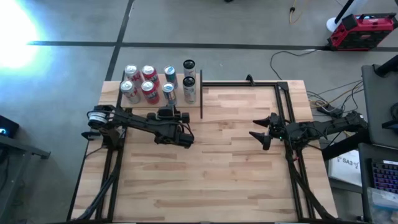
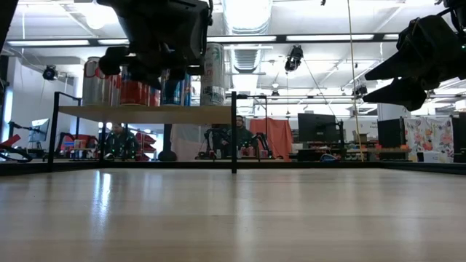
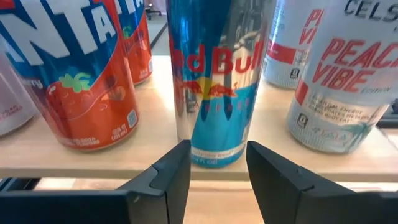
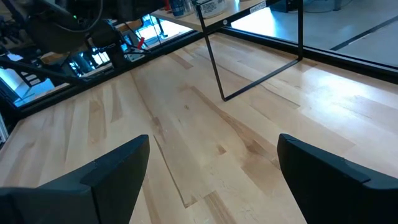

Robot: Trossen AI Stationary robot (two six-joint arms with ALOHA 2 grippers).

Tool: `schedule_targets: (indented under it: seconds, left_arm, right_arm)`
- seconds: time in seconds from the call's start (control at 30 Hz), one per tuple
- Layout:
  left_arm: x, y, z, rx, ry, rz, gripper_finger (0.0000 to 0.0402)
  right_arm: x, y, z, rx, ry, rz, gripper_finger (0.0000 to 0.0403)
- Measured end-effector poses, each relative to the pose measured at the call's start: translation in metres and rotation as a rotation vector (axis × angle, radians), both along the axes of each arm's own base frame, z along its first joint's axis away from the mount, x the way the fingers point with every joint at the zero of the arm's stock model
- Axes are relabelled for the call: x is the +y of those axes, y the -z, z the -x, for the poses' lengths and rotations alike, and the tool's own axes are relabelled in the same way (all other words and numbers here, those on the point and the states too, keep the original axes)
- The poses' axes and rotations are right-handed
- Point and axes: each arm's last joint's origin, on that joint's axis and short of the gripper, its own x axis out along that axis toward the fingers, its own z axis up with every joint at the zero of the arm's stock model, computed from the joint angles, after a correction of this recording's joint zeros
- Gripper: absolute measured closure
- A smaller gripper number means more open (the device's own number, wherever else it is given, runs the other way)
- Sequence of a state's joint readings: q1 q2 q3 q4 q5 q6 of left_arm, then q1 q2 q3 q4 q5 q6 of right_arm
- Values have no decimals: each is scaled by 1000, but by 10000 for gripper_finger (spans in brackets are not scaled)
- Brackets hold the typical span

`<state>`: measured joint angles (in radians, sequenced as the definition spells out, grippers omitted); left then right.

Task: Place canned beverage on shelf
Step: Put the blue soda can and align the with the other blue soda can on the shelf

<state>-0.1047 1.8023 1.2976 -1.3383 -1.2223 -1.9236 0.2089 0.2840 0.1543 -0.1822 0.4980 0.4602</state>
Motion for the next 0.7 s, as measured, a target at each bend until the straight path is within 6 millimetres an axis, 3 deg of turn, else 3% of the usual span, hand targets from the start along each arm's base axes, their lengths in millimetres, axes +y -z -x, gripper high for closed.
schedule_targets:
  seconds: [0.7]
  left_arm:
    - [12,-2,-2,-18,-17,-74,263]
  right_arm:
    - [0,0,0,0,0,0,67]
